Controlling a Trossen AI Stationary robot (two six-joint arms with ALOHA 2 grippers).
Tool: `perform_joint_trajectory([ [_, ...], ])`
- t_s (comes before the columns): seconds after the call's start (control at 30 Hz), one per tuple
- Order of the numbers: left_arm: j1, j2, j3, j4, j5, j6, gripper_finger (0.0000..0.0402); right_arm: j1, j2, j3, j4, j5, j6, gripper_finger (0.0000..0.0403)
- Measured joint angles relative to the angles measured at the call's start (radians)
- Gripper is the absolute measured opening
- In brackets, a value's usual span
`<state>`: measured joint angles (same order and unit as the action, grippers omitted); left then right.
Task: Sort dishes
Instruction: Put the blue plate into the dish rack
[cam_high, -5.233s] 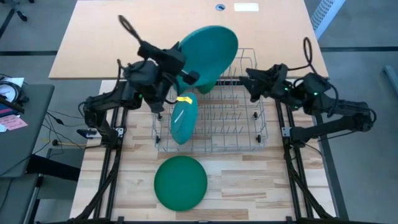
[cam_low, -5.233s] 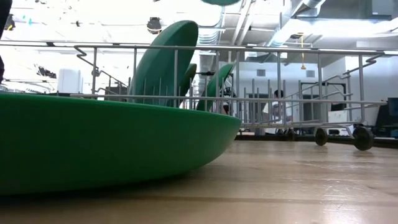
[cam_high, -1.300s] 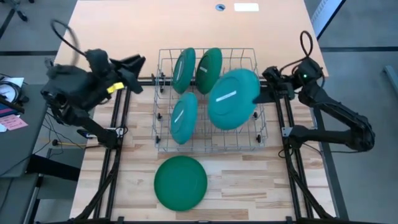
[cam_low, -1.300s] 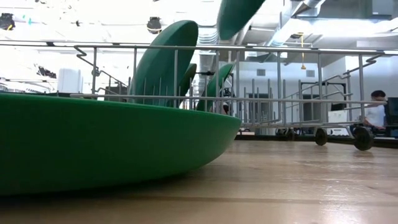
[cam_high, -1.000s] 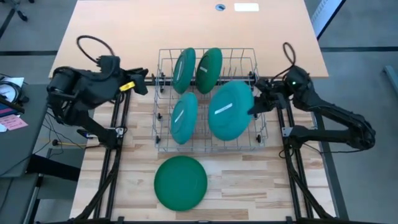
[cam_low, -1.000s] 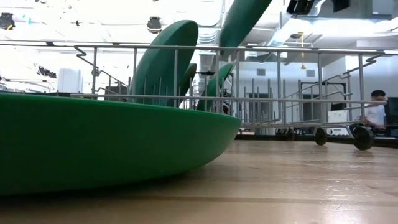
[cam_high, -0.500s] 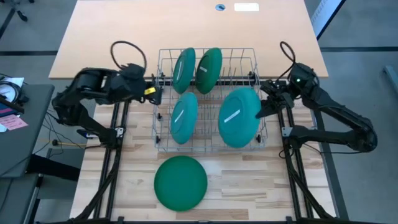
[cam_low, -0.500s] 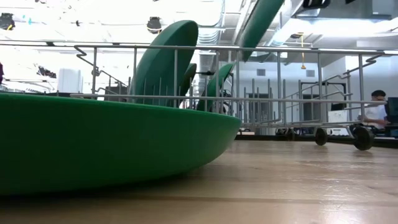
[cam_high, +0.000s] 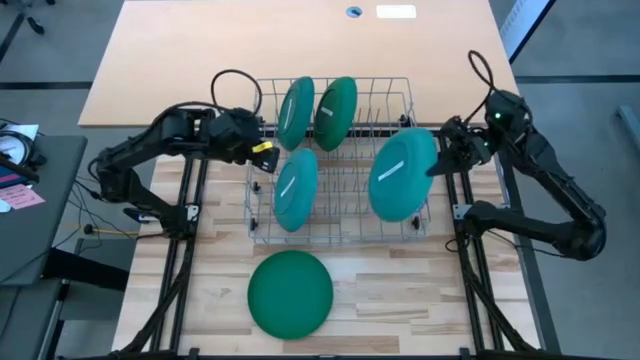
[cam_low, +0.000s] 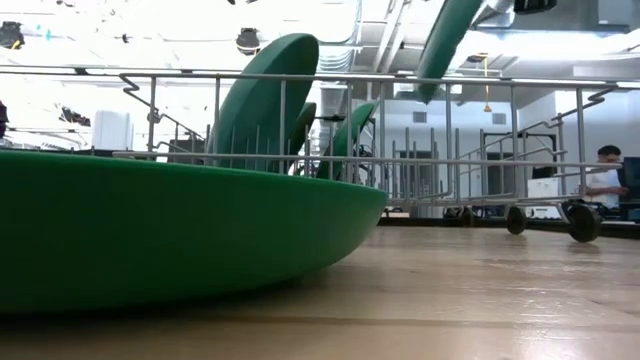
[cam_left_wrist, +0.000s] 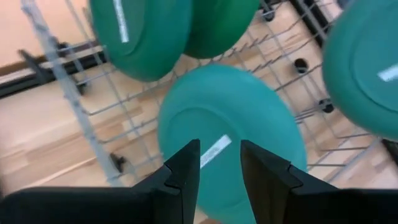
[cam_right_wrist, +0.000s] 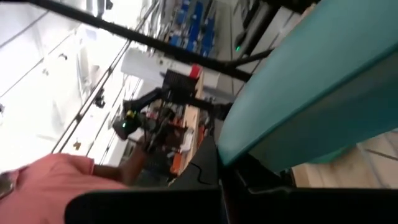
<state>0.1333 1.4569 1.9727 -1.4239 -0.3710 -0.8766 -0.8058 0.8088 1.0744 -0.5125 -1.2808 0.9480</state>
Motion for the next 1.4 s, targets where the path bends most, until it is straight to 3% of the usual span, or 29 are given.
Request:
perform_joint_trajectory([
  [0.23,0.016,0.0,-0.016,0.052,0.036,0.025,0.0109,-0.01,0.005,0.0,-0.206,0.009,-0.136,0.0],
  [0.57,0.016,0.0,-0.016,0.052,0.038,0.024,0.0109,0.061,0.045,0.0,-0.183,0.081,-0.181,0.0],
  [0.9,0.015,0.0,-0.016,0.052,0.041,0.017,0.0109,0.056,0.14,0.0,-0.203,0.106,-0.299,0.0],
  [1.2,0.015,0.0,-0.016,0.048,0.033,0.02,0.0109,0.056,0.147,0.0,-0.396,0.114,-0.465,0.0],
  [1.4,0.023,0.0,-0.016,0.045,0.025,0.022,0.0109,0.057,0.157,0.0,-0.414,0.181,-0.491,0.0003],
])
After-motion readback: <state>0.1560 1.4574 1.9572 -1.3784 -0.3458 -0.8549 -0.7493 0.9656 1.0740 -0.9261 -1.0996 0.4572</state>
